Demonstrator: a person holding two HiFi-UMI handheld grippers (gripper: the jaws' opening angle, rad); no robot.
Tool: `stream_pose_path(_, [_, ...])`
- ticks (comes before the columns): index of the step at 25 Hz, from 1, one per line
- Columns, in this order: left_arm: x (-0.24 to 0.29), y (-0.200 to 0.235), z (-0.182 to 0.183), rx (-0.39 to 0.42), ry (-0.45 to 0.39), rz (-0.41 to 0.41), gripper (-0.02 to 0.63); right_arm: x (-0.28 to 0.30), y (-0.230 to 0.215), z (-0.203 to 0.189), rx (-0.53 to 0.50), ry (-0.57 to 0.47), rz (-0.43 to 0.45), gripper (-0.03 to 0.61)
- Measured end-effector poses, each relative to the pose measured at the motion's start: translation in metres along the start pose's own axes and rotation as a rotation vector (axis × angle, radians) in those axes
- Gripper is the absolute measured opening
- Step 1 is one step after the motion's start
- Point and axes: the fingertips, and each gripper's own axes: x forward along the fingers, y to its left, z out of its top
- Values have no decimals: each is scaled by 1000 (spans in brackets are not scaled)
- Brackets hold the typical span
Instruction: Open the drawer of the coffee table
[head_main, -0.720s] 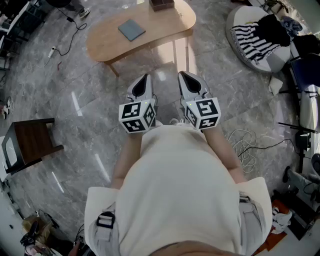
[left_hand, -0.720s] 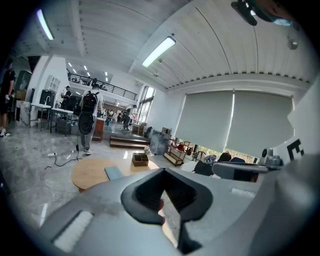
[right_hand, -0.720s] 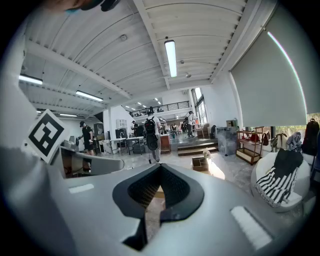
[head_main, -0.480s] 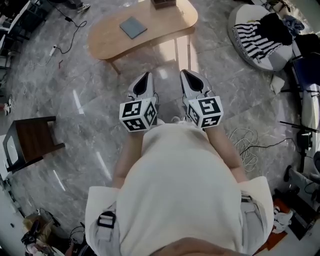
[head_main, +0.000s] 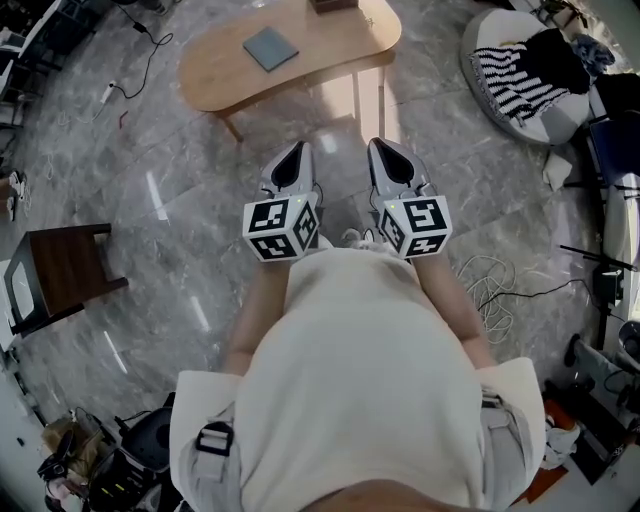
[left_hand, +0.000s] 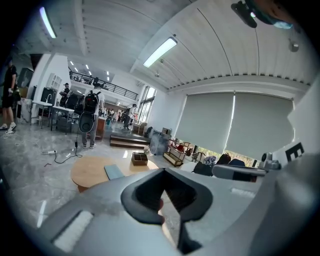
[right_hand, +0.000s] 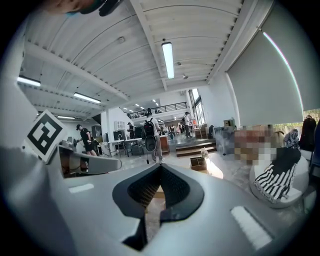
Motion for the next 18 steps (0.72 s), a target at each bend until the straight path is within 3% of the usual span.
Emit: stream_pose_path(18, [25, 16, 2, -31, 8, 30, -3, 26, -22, -5, 51, 27, 3, 1])
